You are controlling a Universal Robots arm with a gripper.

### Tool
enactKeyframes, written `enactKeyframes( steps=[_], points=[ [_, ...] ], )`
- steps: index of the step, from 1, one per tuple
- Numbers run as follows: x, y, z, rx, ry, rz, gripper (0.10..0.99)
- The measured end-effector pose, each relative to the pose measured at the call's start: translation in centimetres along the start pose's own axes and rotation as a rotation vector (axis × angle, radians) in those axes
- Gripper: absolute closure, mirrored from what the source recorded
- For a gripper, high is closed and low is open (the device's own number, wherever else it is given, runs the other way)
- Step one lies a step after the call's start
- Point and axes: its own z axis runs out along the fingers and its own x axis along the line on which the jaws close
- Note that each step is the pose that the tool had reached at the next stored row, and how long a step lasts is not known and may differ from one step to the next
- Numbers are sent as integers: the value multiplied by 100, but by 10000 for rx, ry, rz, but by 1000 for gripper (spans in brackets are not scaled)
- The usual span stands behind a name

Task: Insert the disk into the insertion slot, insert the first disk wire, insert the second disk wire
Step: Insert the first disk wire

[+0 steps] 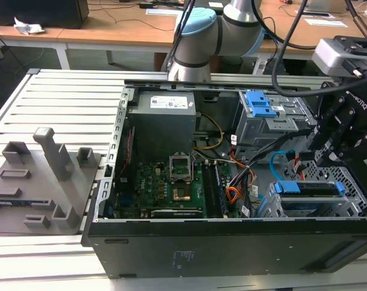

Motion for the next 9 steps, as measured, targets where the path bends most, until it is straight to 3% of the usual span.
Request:
enactKeyframes(
  steps=[4, 9],
  points=[
    [-18, 3, 12, 1, 3, 0, 667],
    [-123, 27, 58, 0, 2, 0, 667]
  ],
)
